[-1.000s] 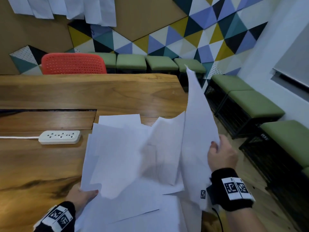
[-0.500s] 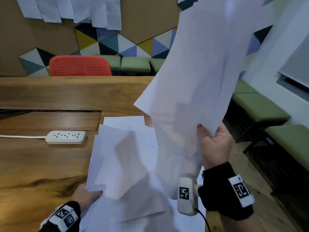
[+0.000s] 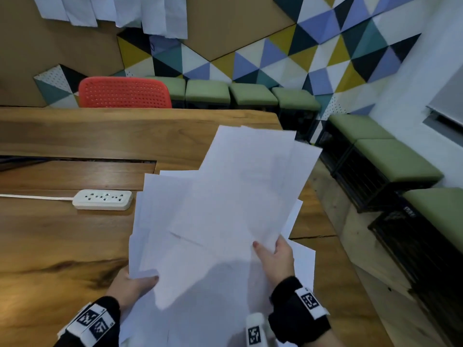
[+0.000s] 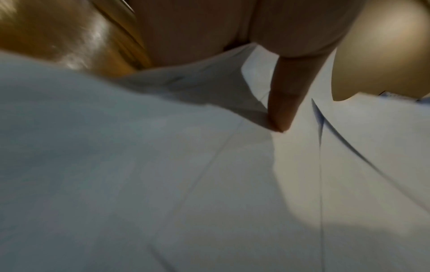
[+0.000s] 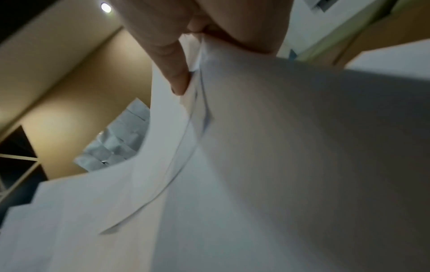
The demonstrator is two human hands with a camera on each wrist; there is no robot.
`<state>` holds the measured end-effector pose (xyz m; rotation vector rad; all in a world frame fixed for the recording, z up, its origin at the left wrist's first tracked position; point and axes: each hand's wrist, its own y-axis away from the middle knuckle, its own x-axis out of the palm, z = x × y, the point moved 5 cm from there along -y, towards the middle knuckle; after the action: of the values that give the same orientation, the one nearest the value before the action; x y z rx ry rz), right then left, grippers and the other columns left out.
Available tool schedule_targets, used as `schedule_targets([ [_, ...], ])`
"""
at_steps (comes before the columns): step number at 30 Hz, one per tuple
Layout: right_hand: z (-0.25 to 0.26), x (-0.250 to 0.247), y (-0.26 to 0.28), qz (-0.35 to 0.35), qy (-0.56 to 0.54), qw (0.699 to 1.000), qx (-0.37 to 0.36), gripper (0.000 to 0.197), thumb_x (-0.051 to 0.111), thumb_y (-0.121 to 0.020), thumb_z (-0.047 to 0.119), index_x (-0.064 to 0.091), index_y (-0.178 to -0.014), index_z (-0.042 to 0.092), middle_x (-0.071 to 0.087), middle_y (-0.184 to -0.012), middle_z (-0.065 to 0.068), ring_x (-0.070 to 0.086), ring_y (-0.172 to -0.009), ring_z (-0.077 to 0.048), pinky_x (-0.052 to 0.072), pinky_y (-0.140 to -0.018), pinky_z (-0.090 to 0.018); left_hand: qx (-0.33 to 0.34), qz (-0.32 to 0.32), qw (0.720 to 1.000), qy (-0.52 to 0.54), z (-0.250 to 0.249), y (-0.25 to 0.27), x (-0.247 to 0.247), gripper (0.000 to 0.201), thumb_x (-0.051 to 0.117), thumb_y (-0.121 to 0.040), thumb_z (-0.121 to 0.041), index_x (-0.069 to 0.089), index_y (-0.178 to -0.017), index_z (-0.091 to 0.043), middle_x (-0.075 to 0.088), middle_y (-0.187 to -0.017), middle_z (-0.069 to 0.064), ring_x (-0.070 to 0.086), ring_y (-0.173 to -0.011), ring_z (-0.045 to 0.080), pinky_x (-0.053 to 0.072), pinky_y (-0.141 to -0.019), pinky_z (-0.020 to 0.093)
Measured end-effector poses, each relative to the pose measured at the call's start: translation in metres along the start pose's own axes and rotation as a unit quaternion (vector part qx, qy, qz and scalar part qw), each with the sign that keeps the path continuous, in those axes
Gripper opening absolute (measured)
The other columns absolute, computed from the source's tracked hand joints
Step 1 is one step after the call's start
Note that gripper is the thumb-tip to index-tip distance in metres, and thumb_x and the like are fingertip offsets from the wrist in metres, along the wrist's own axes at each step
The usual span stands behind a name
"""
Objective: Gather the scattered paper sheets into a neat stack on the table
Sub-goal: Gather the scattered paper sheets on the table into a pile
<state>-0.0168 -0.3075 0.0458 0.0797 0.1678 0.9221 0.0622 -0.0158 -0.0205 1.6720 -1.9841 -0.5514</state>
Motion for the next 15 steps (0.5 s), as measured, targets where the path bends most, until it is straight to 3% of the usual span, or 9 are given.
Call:
schedule_targets([
  [3,-0.025,-0.002,0.006,0.081,0.047,0.994,0.049,0.025,0.063,-0.08,-0.001,0.06,-0.089,0.022,0.07,-0.1,-0.005,0.066,-0.097,-0.024,0.051,-0.091,-0.04,0.002,0.04,0.999,0.021,-0.008,0.002,0.004,0.045,0.071,-0.06,0.013,0.059,-0.101,-0.002,0.074,-0.071,0.014,0.066,-0.08,0.037,0.049,-0.069,0.039],
  [5,-0.032,-0.004,0.008,0.131,0.067,0.986,0.077,0.024,0.065,-0.077,-0.004,0.061,-0.088,0.018,0.072,-0.098,-0.008,0.068,-0.095,-0.026,0.054,-0.088,-0.04,0.011,0.081,0.996,0.02,-0.016,0.009,0.012,0.064,0.085,-0.038,0.001,0.062,-0.098,-0.004,0.075,-0.073,0.013,0.07,-0.07,0.035,0.05,-0.064,0.036],
  [7,-0.034,-0.008,0.008,0.151,0.058,0.983,0.087,0.026,0.067,-0.075,-0.006,0.062,-0.086,0.017,0.073,-0.09,-0.003,0.069,-0.089,-0.024,0.057,-0.075,-0.028,0.014,0.11,0.994,-0.002,-0.018,0.011,0.018,0.09,0.089,-0.008,-0.014,0.064,-0.095,-0.006,0.076,-0.077,0.013,0.072,-0.066,0.031,0.053,-0.058,0.035],
  [9,-0.034,-0.017,0.004,0.117,0.016,0.989,0.091,0.026,0.071,-0.074,-0.003,0.063,-0.088,0.016,0.073,-0.087,0.001,0.067,-0.089,-0.024,0.056,-0.069,-0.021,0.005,0.125,0.992,-0.004,-0.015,0.01,0.02,0.089,0.083,-0.013,-0.009,0.064,-0.1,-0.003,0.075,-0.082,0.017,0.071,-0.069,0.035,0.054,-0.062,0.039],
  [10,-0.036,-0.02,-0.001,0.097,-0.011,0.991,0.09,0.027,0.075,-0.072,0.003,0.062,-0.093,0.014,0.072,-0.091,-0.002,0.066,-0.094,-0.025,0.056,-0.074,-0.023,-0.004,0.133,0.991,0.002,-0.014,0.01,0.021,0.081,0.078,-0.02,-0.006,0.064,-0.1,0.0,0.074,-0.083,0.02,0.07,-0.07,0.037,0.053,-0.066,0.041],
  [11,-0.038,-0.024,-0.005,0.082,-0.03,0.992,0.095,0.041,0.081,-0.067,0.015,0.059,-0.102,0.012,0.07,-0.101,-0.007,0.064,-0.102,-0.026,0.055,-0.084,-0.03,-0.012,0.139,0.99,0.01,-0.013,0.01,0.022,0.072,0.075,-0.023,-0.004,0.067,-0.095,0.003,0.073,-0.081,0.022,0.07,-0.067,0.037,0.052,-0.067,0.042],
  [13,-0.046,-0.027,-0.012,0.073,-0.062,0.989,0.11,0.095,0.09,-0.045,0.038,0.044,-0.124,0.014,0.06,-0.125,-0.011,0.053,-0.121,-0.026,0.044,-0.103,-0.045,-0.02,0.152,0.988,0.017,-0.013,0.013,0.026,0.057,0.076,-0.019,-0.001,0.07,-0.075,0.007,0.07,-0.075,0.025,0.068,-0.057,0.034,0.052,-0.063,0.038],
  [15,-0.053,-0.026,-0.015,0.09,-0.125,0.979,0.13,0.118,0.094,-0.029,0.042,0.04,-0.13,0.015,0.061,-0.126,-0.01,0.055,-0.119,-0.025,0.045,-0.101,-0.041,-0.022,0.166,0.986,0.007,-0.016,0.017,0.031,0.072,0.087,-0.007,-0.005,0.067,-0.074,0.01,0.067,-0.078,0.026,0.068,-0.057,0.033,0.049,-0.068,0.038],
])
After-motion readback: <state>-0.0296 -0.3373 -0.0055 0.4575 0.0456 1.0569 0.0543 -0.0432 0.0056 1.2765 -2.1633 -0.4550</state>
